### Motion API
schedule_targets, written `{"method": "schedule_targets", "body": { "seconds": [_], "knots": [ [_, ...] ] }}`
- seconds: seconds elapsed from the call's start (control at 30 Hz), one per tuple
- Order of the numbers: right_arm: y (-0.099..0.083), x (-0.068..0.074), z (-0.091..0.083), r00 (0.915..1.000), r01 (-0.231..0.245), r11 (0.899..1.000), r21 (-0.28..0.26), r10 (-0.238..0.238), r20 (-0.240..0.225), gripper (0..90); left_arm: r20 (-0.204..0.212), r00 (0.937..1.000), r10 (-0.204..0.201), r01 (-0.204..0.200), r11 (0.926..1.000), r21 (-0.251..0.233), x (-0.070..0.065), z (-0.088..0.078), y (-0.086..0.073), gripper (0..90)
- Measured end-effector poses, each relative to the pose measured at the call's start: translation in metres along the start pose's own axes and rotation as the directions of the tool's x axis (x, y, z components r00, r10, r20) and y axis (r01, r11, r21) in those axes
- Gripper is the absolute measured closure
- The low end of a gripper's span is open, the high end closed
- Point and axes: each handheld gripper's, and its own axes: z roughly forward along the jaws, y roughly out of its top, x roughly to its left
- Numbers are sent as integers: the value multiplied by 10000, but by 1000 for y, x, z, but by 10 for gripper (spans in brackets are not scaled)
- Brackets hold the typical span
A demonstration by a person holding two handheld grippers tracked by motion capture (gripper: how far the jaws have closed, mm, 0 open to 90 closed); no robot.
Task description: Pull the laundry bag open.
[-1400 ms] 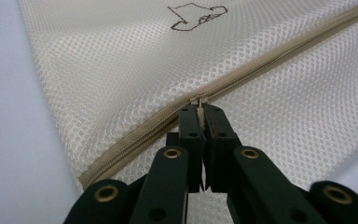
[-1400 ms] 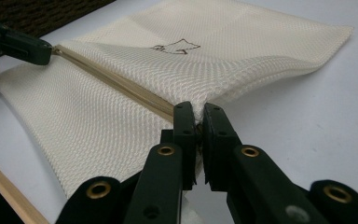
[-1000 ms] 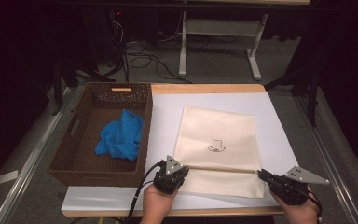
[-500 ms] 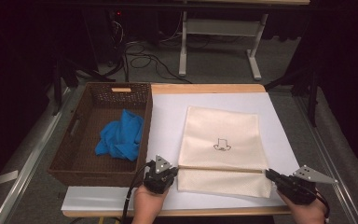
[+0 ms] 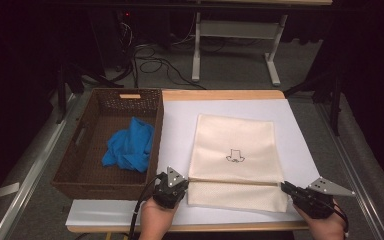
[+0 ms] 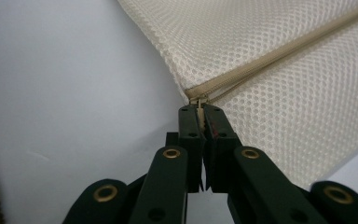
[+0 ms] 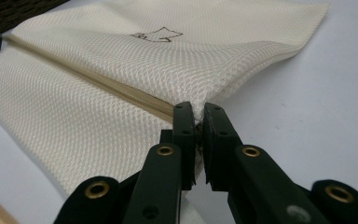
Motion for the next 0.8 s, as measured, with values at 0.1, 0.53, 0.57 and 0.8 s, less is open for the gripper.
{"method": "schedule_targets", "body": {
  "seconds": [0.1, 0.53, 0.57, 0.8],
  "knots": [
    [1, -4, 7, 9998, 8, 9999, 142, -10, 187, 848, 51, 9997, -225, 225, 9997, -106, 1, 7, 0, 865],
    [-12, -12, 22, 9991, -416, 9902, 1335, 419, 5, 772, 64, 9997, -241, 240, 9997, 25, 0, 13, -5, 853],
    [-13, -12, 22, 9991, -410, 9900, 1352, 415, -8, 765, 1, 9997, -237, 237, 9997, 54, -1, 12, -6, 846],
    [-12, -13, 18, 9986, -518, 9925, 1108, 529, -65, 692, -28, 9998, -173, 173, 9998, -74, -1, 9, -8, 674]
  ]
}}
